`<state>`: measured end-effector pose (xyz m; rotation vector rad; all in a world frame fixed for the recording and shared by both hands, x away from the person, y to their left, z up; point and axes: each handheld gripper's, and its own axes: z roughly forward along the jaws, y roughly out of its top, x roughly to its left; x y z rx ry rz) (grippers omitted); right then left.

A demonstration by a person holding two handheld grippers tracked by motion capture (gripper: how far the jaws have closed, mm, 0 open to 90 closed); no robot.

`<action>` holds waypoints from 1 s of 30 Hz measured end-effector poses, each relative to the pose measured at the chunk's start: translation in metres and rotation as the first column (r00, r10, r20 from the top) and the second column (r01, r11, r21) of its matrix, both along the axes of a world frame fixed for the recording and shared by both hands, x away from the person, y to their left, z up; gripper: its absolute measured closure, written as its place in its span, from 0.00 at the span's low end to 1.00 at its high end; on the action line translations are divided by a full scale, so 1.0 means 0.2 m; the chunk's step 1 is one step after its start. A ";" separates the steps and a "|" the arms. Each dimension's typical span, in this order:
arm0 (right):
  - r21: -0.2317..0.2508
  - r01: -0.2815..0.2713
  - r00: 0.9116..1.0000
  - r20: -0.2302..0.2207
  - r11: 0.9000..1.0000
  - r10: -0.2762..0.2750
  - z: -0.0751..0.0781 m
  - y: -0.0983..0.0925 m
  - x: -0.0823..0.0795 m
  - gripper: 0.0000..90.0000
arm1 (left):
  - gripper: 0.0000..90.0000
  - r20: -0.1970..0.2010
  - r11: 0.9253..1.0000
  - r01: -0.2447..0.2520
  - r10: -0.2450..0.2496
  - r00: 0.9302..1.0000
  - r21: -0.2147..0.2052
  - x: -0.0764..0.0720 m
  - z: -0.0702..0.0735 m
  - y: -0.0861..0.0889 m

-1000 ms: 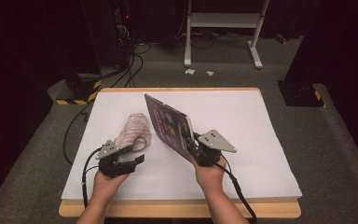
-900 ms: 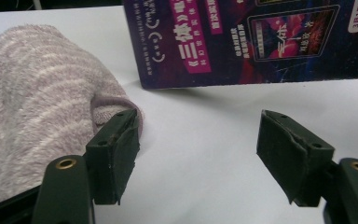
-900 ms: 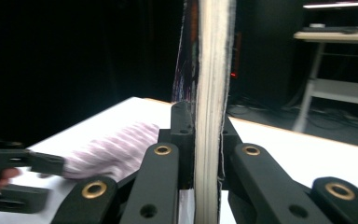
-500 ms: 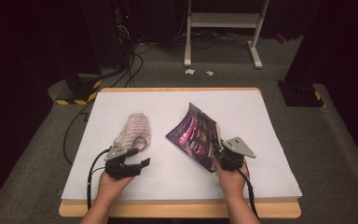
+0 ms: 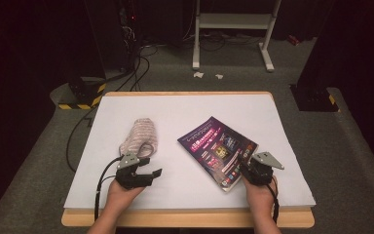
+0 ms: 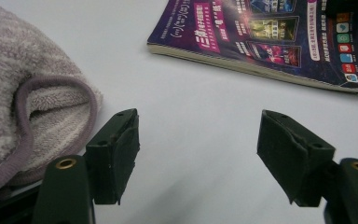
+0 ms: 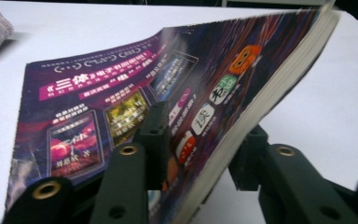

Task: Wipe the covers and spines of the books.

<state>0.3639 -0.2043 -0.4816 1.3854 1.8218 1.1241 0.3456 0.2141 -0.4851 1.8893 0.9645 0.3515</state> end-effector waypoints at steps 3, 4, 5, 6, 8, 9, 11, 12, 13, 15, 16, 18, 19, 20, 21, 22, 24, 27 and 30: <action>-0.028 0.009 1.000 -0.029 1.000 -0.010 0.01 -0.04 0.00 0.61 | 0.33 -0.003 1.000 0.001 -0.001 1.000 -0.002 0.00 0.00 0.00; -0.036 0.014 0.999 -0.037 0.999 -0.015 0.01 -0.05 0.00 0.60 | 0.33 -0.004 1.000 0.002 -0.002 1.000 0.000 0.00 0.00 0.00; -0.044 0.021 0.999 -0.036 0.999 -0.022 0.01 -0.07 -0.01 0.59 | 0.33 -0.004 1.000 0.004 -0.003 1.000 0.002 0.00 -0.01 0.00; -0.045 0.029 0.999 -0.038 0.999 -0.031 0.01 -0.08 -0.01 0.59 | 0.33 -0.005 1.000 0.005 -0.005 1.000 0.002 0.00 -0.01 -0.01; -0.051 0.040 0.998 -0.039 0.998 -0.042 0.01 -0.11 -0.01 0.58 | 0.33 -0.009 1.000 0.007 -0.007 1.000 0.004 0.00 -0.01 -0.01; -0.055 0.044 0.998 -0.040 0.998 -0.046 0.02 -0.12 -0.02 0.57 | 0.33 -0.010 1.000 0.008 -0.008 1.000 0.005 0.00 -0.01 -0.01; -0.064 0.054 0.998 -0.035 0.997 -0.056 0.01 -0.13 -0.02 0.56 | 0.33 -0.010 1.000 0.010 -0.010 1.000 0.008 0.00 -0.01 -0.02; -0.068 0.062 0.997 -0.032 0.996 -0.064 0.01 -0.13 -0.02 0.56 | 0.33 -0.010 1.000 0.010 -0.010 1.000 0.009 0.00 -0.01 -0.02; -0.060 0.065 0.997 -0.033 0.996 -0.067 0.01 -0.14 -0.02 0.56 | 0.33 -0.011 1.000 0.010 -0.010 1.000 0.010 0.00 -0.02 -0.02; -0.064 0.079 0.996 -0.031 0.995 -0.081 0.00 -0.14 -0.02 0.55 | 0.33 -0.013 1.000 0.007 -0.007 1.000 0.010 0.01 -0.02 -0.01; -0.061 0.080 0.996 -0.031 0.995 -0.082 0.00 -0.15 -0.02 0.55 | 0.33 -0.014 1.000 0.007 -0.007 1.000 0.010 0.01 -0.02 -0.01; -0.068 0.079 0.996 -0.031 0.995 -0.082 0.00 -0.15 -0.02 0.55 | 0.33 -0.014 1.000 0.005 -0.005 1.000 0.011 0.01 -0.02 -0.01; -0.073 0.081 0.996 -0.027 0.994 -0.084 0.01 -0.15 -0.02 0.55 | 0.33 -0.014 1.000 0.005 -0.005 1.000 0.011 0.01 -0.02 -0.01; -0.073 0.086 0.996 -0.018 0.994 -0.088 0.02 -0.15 -0.03 0.56 | 0.33 -0.013 1.000 0.005 -0.005 1.000 0.010 0.01 -0.02 -0.01; -0.074 0.085 0.996 -0.003 0.994 -0.085 0.03 -0.16 -0.03 0.56 | 0.33 -0.014 1.000 0.005 -0.005 1.000 0.010 0.01 -0.02 -0.01; -0.076 0.085 0.996 0.002 0.993 -0.085 0.04 -0.16 -0.03 0.56 | 0.33 -0.014 1.000 0.006 -0.006 1.000 0.009 0.01 -0.02 -0.01; -0.077 0.066 0.998 -0.004 0.995 -0.067 0.05 -0.15 -0.03 0.57 | 0.33 -0.016 1.000 0.008 -0.008 1.000 0.008 0.01 -0.02 -0.01; -0.088 0.023 0.999 -0.038 0.996 -0.027 0.04 -0.13 0.01 0.54 | 0.33 -0.018 1.000 0.011 -0.011 1.000 0.006 0.01 -0.02 -0.01; -0.094 0.006 0.997 -0.075 0.996 -0.014 0.03 -0.13 0.08 0.49 | 0.33 -0.018 1.000 0.012 -0.012 1.000 0.003 0.01 -0.02 -0.01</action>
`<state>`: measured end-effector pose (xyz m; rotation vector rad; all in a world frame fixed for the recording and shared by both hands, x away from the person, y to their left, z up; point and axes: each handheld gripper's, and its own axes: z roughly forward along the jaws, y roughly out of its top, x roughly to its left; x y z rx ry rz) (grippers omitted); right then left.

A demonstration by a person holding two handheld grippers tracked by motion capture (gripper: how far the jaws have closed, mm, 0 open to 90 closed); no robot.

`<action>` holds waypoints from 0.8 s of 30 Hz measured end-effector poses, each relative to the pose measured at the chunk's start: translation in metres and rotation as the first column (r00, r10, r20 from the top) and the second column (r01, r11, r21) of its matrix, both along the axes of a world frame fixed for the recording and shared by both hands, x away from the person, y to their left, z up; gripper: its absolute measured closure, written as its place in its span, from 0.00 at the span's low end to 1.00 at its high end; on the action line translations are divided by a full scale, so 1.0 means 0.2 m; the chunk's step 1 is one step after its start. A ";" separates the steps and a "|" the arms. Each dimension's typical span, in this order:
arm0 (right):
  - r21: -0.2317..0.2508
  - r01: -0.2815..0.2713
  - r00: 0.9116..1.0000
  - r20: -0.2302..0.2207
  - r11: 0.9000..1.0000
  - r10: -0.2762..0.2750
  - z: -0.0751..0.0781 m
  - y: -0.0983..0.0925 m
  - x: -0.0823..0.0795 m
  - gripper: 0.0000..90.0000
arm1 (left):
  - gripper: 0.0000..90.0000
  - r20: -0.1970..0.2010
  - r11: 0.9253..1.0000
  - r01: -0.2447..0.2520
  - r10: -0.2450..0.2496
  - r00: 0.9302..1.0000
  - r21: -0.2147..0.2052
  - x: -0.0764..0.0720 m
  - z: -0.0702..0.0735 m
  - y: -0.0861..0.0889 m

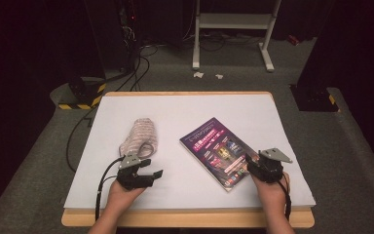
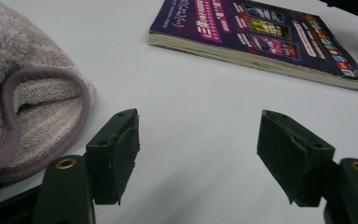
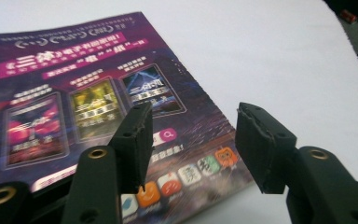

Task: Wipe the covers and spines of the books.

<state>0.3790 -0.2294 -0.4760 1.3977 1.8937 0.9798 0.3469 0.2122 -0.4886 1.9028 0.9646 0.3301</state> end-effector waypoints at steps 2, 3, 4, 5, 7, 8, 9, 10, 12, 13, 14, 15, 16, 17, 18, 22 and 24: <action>0.008 -0.008 0.999 -0.038 1.000 0.009 -0.01 -0.01 0.06 0.43 | 0.33 -0.003 1.000 0.002 -0.002 1.000 -0.003 0.00 0.00 0.00; 0.014 -0.013 0.998 -0.067 1.000 0.014 -0.02 -0.02 0.09 0.40 | 0.34 -0.007 1.000 0.005 -0.005 1.000 -0.002 0.00 0.00 0.00; 0.016 -0.010 0.996 -0.088 1.000 0.012 -0.02 -0.03 0.12 0.38 | 0.33 -0.012 1.000 0.007 -0.007 1.000 -0.002 0.00 0.00 0.00; 0.020 -0.010 0.994 -0.105 1.000 0.012 -0.03 -0.04 0.15 0.38 | 0.34 -0.016 1.000 0.009 -0.009 1.000 -0.002 0.00 0.00 0.00; 0.015 -0.006 0.992 -0.129 1.000 0.008 -0.05 -0.06 0.19 0.37 | 0.34 -0.025 1.000 0.016 -0.016 1.000 -0.001 0.01 -0.01 0.00; 0.009 -0.005 0.990 -0.141 1.000 0.006 -0.06 -0.07 0.21 0.37 | 0.34 -0.026 1.000 0.018 -0.018 0.999 -0.004 0.01 -0.01 0.00; 0.014 -0.005 0.988 -0.157 1.000 0.007 -0.07 -0.08 0.22 0.36 | 0.34 -0.027 1.000 0.020 -0.020 0.999 -0.006 0.00 -0.01 0.00; 0.018 -0.001 0.985 -0.171 1.000 0.004 -0.08 -0.08 0.24 0.36 | 0.34 -0.028 1.000 0.023 -0.023 0.999 -0.010 0.00 -0.01 0.00; 0.015 -0.003 0.981 -0.196 1.000 0.006 -0.10 -0.09 0.26 0.36 | 0.35 -0.029 0.999 0.026 -0.027 0.999 -0.019 0.01 -0.01 0.00; 0.035 -0.005 0.980 -0.196 0.999 0.011 -0.11 -0.09 0.26 0.36 | 0.35 -0.031 0.999 0.027 -0.028 0.999 -0.023 0.01 -0.01 0.00; 0.054 -0.007 0.979 -0.203 0.999 0.018 -0.11 -0.10 0.26 0.40 | 0.35 -0.034 0.999 0.028 -0.029 0.999 -0.026 0.01 -0.01 0.00; 0.081 -0.018 0.977 -0.211 0.997 0.034 -0.11 -0.10 0.26 0.41 | 0.35 -0.037 0.999 0.029 -0.030 0.999 -0.029 0.01 -0.01 0.00; 0.081 -0.031 0.977 -0.206 0.996 0.047 -0.12 -0.09 0.26 0.43 | 0.35 -0.043 0.999 0.030 -0.032 0.999 -0.033 0.01 -0.01 0.00; 0.068 -0.036 0.978 -0.200 0.997 0.049 -0.12 -0.07 0.25 0.43 | 0.35 -0.048 0.999 0.031 -0.033 0.998 -0.034 0.01 -0.01 0.00; 0.070 -0.048 0.977 -0.204 0.996 0.061 -0.12 -0.07 0.24 0.43 | 0.35 -0.051 0.999 0.032 -0.034 0.998 -0.035 0.01 -0.01 -0.01; 0.075 -0.093 0.972 -0.207 0.993 0.107 -0.12 -0.02 0.19 0.45 | 0.35 -0.063 0.999 0.035 -0.037 0.997 -0.040 0.01 -0.01 -0.02; 0.075 -0.118 0.970 -0.206 0.990 0.131 -0.12 0.01 0.15 0.46 | 0.35 -0.073 0.998 0.037 -0.041 0.996 -0.049 0.01 -0.01 -0.03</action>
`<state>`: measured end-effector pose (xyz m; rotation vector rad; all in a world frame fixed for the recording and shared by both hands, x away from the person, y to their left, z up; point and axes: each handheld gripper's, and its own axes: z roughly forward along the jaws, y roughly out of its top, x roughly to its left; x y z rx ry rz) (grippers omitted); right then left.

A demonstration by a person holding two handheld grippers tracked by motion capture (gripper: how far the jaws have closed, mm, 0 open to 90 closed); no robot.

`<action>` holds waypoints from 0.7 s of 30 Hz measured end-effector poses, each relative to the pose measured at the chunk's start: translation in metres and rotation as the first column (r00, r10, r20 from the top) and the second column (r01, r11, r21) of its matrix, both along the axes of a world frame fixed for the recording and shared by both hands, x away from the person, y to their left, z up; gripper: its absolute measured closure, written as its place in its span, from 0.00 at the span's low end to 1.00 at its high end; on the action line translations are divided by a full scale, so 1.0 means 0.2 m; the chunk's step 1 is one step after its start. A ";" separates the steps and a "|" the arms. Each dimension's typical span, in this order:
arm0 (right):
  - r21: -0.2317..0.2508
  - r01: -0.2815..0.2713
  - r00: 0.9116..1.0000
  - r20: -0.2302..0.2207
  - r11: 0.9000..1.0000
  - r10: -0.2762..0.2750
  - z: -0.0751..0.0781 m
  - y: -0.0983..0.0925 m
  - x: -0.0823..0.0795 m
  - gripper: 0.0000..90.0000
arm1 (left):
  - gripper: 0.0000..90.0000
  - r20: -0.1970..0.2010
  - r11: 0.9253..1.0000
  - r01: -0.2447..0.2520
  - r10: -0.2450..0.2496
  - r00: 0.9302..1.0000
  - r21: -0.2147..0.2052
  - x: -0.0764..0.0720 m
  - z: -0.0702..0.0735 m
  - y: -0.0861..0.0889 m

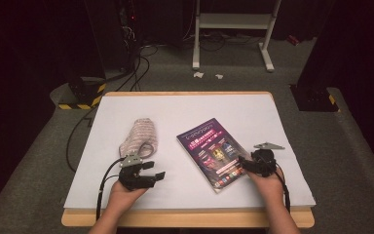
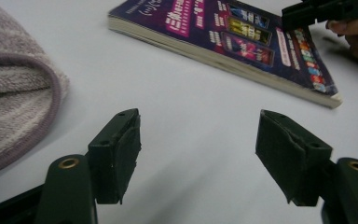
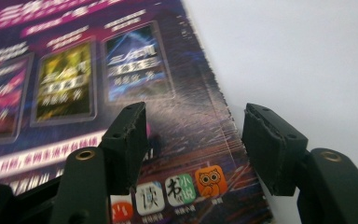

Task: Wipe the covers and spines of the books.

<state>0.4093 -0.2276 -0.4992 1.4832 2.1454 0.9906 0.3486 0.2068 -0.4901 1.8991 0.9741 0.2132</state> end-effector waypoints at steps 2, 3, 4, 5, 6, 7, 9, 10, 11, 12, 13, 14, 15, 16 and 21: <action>0.002 -0.033 0.999 0.003 0.999 0.033 0.00 0.05 -0.05 0.47 | 0.35 -0.004 1.000 -0.003 0.003 1.000 -0.004 0.00 0.00 -0.01; 0.004 -0.047 0.999 0.005 0.999 0.047 -0.01 0.08 -0.08 0.47 | 0.35 -0.004 1.000 -0.004 0.004 1.000 0.004 0.00 0.00 -0.02; 0.006 -0.070 0.998 0.008 0.998 0.070 -0.01 0.12 -0.11 0.48 | 0.36 -0.004 1.000 -0.003 0.003 1.000 0.005 0.00 0.00 -0.02; 0.011 -0.084 0.996 0.007 0.996 0.084 -0.01 0.15 -0.13 0.49 | 0.36 -0.008 1.000 -0.001 0.001 1.000 0.007 0.01 -0.01 -0.03; 0.012 -0.107 0.994 0.014 0.994 0.107 -0.01 0.18 -0.15 0.49 | 0.37 -0.014 1.000 0.001 -0.001 1.000 0.007 0.01 -0.01 -0.04; 0.019 -0.131 0.991 0.017 0.991 0.131 -0.02 0.22 -0.18 0.50 | 0.38 -0.019 1.000 0.003 -0.003 1.000 0.005 0.01 -0.01 -0.05; 0.018 -0.159 0.987 0.026 0.987 0.158 -0.02 0.28 -0.21 0.50 | 0.39 -0.024 1.000 0.006 -0.006 1.000 0.009 0.01 -0.01 -0.07; 0.022 -0.167 0.986 0.024 0.986 0.167 -0.02 0.31 -0.22 0.50 | 0.40 -0.028 1.000 0.007 -0.006 1.000 0.013 0.02 -0.02 -0.08; 0.025 -0.179 0.984 0.025 0.984 0.178 -0.02 0.33 -0.23 0.50 | 0.40 -0.033 1.000 0.008 -0.007 0.999 0.018 0.02 -0.02 -0.09; 0.024 -0.190 0.981 0.030 0.982 0.189 -0.03 0.35 -0.24 0.50 | 0.41 -0.037 1.000 0.009 -0.008 0.999 0.024 0.02 -0.03 -0.10; 0.026 -0.196 0.980 0.029 0.980 0.195 -0.03 0.37 -0.25 0.50 | 0.42 -0.043 1.000 0.008 -0.007 0.999 0.027 0.02 -0.03 -0.11; 0.026 -0.205 0.978 0.032 0.978 0.204 -0.03 0.39 -0.26 0.51 | 0.44 -0.044 0.999 0.012 -0.010 0.999 0.036 0.02 -0.03 -0.11; 0.027 -0.213 0.977 0.032 0.977 0.212 -0.03 0.41 -0.27 0.51 | 0.44 -0.048 0.999 0.011 -0.009 0.999 0.045 0.02 -0.04 -0.12; 0.028 -0.216 0.976 0.030 0.976 0.216 -0.03 0.43 -0.27 0.51 | 0.45 -0.053 0.999 0.014 -0.011 0.999 0.050 0.03 -0.04 -0.12; 0.019 -0.240 0.970 0.033 0.971 0.239 -0.03 0.49 -0.30 0.51 | 0.47 -0.076 0.996 -0.003 0.010 0.997 0.085 0.04 -0.05 -0.12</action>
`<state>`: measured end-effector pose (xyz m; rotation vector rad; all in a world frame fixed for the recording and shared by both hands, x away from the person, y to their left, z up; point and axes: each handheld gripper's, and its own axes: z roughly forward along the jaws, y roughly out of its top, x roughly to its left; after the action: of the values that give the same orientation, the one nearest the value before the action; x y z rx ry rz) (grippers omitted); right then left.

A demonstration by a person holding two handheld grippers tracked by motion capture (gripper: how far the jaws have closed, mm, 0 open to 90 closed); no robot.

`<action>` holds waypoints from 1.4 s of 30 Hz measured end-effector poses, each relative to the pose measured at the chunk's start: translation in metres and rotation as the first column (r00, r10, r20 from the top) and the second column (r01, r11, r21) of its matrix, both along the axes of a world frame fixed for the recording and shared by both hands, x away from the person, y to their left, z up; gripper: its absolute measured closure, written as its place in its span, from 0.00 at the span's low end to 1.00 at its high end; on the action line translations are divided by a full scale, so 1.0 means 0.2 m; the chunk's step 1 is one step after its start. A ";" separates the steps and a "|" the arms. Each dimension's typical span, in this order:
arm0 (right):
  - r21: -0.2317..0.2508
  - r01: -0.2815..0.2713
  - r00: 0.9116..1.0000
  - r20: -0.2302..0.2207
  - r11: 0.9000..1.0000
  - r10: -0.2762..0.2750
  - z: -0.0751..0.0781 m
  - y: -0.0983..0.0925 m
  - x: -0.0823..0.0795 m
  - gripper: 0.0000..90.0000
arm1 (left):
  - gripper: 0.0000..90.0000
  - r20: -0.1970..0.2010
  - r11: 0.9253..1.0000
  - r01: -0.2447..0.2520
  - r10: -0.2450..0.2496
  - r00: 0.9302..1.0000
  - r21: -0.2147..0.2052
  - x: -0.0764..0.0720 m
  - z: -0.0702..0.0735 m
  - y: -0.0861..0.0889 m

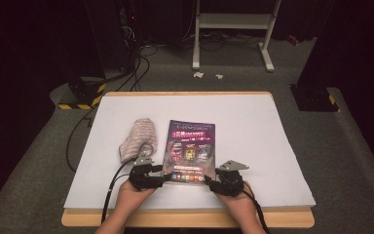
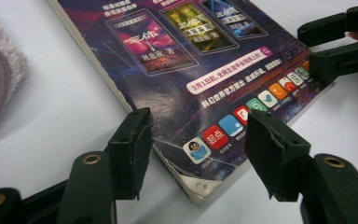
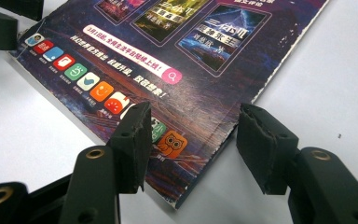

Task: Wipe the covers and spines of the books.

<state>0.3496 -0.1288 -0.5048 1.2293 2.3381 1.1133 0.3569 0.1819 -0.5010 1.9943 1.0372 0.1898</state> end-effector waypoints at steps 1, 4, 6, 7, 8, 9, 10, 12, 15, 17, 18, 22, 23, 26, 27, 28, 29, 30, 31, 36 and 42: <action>0.003 0.001 1.000 -0.002 1.000 -0.001 0.00 0.00 0.00 0.51 | 0.47 -0.007 1.000 -0.004 0.004 1.000 0.004 0.00 0.00 0.00; 0.018 0.004 1.000 -0.005 1.000 -0.004 0.00 -0.01 0.00 0.51 | 0.50 -0.007 1.000 -0.004 0.004 1.000 0.025 0.00 -0.02 0.00; 0.021 0.009 1.000 -0.010 1.000 -0.009 0.00 -0.01 0.00 0.52 | 0.52 -0.006 1.000 -0.007 0.007 1.000 0.024 0.00 -0.02 -0.01; 0.018 0.010 1.000 -0.010 1.000 -0.010 0.00 -0.01 0.00 0.52 | 0.53 -0.005 1.000 -0.005 0.005 1.000 0.026 -0.01 -0.02 -0.01; 0.014 0.009 1.000 -0.009 1.000 -0.009 0.00 -0.01 0.00 0.52 | 0.53 -0.004 1.000 -0.002 0.002 1.000 0.029 -0.01 -0.02 -0.02; 0.009 0.006 1.000 -0.005 1.000 -0.006 0.00 -0.02 0.00 0.53 | 0.54 -0.004 1.000 0.004 -0.004 1.000 0.027 -0.02 -0.02 -0.02; 0.005 0.006 1.000 -0.005 1.000 -0.006 0.00 -0.02 0.00 0.53 | 0.56 -0.009 1.000 0.012 -0.012 1.000 0.017 -0.02 -0.02 -0.02; 0.004 0.019 1.000 -0.004 1.000 -0.018 0.01 -0.04 0.00 0.53 | 0.57 -0.014 1.000 0.029 -0.028 1.000 0.006 -0.03 -0.02 -0.03; 0.013 0.015 1.000 -0.008 1.000 -0.015 0.01 -0.07 0.00 0.55 | 0.57 0.000 0.999 0.029 -0.029 1.000 0.026 -0.04 -0.02 -0.05; 0.015 0.013 1.000 -0.011 1.000 -0.013 0.01 -0.07 -0.01 0.55 | 0.56 0.004 0.999 0.029 -0.029 1.000 0.030 -0.04 -0.02 -0.05; 0.015 0.013 1.000 -0.009 1.000 -0.013 0.00 -0.07 -0.01 0.55 | 0.56 0.008 0.999 0.030 -0.031 0.999 0.035 -0.04 -0.02 -0.05; 0.018 0.011 1.000 -0.010 1.000 -0.010 0.00 -0.08 0.00 0.56 | 0.56 0.022 0.999 0.032 -0.033 0.999 0.044 -0.04 -0.02 -0.05; 0.025 0.012 1.000 -0.019 1.000 -0.012 0.01 -0.08 0.00 0.57 | 0.56 0.031 0.998 0.036 -0.037 0.999 0.050 -0.04 -0.02 -0.05; 0.042 0.031 1.000 -0.006 0.999 -0.030 0.02 -0.11 0.01 0.56 | 0.53 0.071 0.997 0.023 -0.029 0.997 0.079 -0.05 -0.01 -0.04; 0.048 0.033 0.999 0.003 0.998 -0.034 0.02 -0.13 0.02 0.55 | 0.52 0.078 0.997 0.020 -0.026 0.997 0.075 -0.05 -0.01 -0.03; 0.055 0.040 0.999 0.007 0.998 -0.040 0.03 -0.14 0.02 0.55 | 0.52 0.085 0.997 0.015 -0.021 0.996 0.074 -0.05 -0.01 -0.02; 0.057 0.044 0.999 0.009 0.997 -0.045 0.03 -0.15 0.02 0.55 | 0.52 0.092 0.997 0.016 -0.023 0.995 0.077 -0.05 0.00 -0.02; 0.057 0.045 0.999 0.014 0.997 -0.046 0.03 -0.16 0.02 0.55 | 0.52 0.095 0.997 0.014 -0.021 0.995 0.073 -0.05 0.00 -0.01; 0.056 0.044 0.999 0.017 0.997 -0.045 0.03 -0.17 0.02 0.55 | 0.51 0.097 0.998 0.010 -0.016 0.995 0.069 -0.05 0.00 0.00; 0.059 0.053 0.997 0.049 0.997 -0.056 0.04 -0.21 0.02 0.52 | 0.47 0.108 0.999 -0.014 0.009 0.994 0.048 -0.05 0.02 0.05; 0.045 0.054 0.995 0.081 0.998 -0.058 0.04 -0.26 0.00 0.52 | 0.44 0.146 0.999 -0.023 0.018 0.989 0.034 -0.05 0.04 0.10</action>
<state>0.3504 -0.1804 -0.4970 1.2314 2.2165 1.1775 0.3468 0.2011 -0.4934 1.9702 0.9676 0.3616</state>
